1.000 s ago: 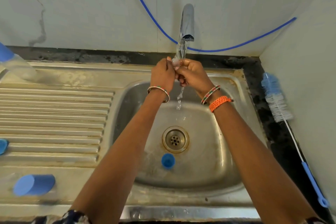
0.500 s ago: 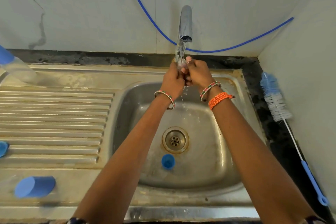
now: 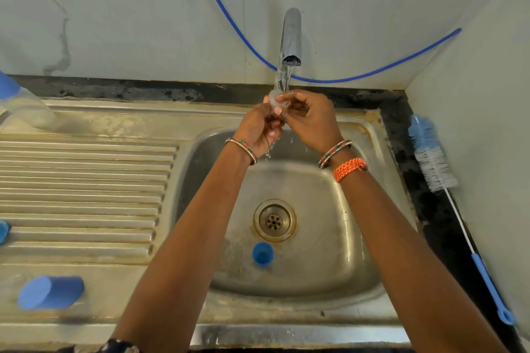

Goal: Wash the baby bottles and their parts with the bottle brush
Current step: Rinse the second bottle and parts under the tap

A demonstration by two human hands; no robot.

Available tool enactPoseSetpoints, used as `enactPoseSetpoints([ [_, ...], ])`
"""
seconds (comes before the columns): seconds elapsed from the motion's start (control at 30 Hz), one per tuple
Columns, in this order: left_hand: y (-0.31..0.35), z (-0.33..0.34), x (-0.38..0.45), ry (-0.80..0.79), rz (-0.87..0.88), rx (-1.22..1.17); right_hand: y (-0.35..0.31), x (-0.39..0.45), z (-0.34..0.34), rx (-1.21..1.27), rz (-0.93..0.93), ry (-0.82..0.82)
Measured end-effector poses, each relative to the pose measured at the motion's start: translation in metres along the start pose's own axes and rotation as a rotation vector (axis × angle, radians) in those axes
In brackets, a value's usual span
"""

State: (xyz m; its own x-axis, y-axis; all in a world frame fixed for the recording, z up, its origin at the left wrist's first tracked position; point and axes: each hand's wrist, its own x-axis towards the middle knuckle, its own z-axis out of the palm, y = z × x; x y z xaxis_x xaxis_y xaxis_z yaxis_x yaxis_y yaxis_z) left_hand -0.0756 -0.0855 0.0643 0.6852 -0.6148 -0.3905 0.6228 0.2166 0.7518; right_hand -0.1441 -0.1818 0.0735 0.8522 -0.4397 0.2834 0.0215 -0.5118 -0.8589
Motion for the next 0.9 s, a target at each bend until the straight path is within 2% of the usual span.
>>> enactPoseSetpoints([
  [0.17,-0.002,-0.006,0.000,-0.046,-0.008,-0.107,-0.001,-0.007,0.015,-0.033,0.043,0.064],
  [0.23,-0.005,-0.011,-0.001,-0.019,-0.027,-0.054,-0.001,-0.006,0.018,-0.075,0.030,0.077],
  [0.37,-0.010,-0.028,0.009,0.221,-0.050,0.053,0.008,-0.006,0.029,-0.208,0.042,0.178],
  [0.47,-0.014,-0.039,0.009,0.354,-0.051,0.177,0.028,-0.013,0.044,-0.304,0.234,0.000],
  [0.5,-0.015,-0.043,0.010,0.361,-0.051,0.194,0.031,-0.014,0.048,-0.299,0.238,0.010],
  [0.6,-0.016,-0.050,0.011,0.348,-0.046,0.192,0.030,-0.011,0.052,-0.225,0.201,0.204],
  [0.73,-0.021,-0.050,0.009,0.320,-0.065,0.190,0.041,-0.012,0.060,-0.367,0.289,0.009],
  [0.83,-0.022,-0.046,0.007,0.276,-0.071,0.212,0.033,-0.011,0.058,-0.288,0.273,0.153],
  [0.9,-0.024,-0.046,0.007,0.264,-0.080,0.212,0.028,-0.008,0.055,-0.278,0.282,0.061],
])
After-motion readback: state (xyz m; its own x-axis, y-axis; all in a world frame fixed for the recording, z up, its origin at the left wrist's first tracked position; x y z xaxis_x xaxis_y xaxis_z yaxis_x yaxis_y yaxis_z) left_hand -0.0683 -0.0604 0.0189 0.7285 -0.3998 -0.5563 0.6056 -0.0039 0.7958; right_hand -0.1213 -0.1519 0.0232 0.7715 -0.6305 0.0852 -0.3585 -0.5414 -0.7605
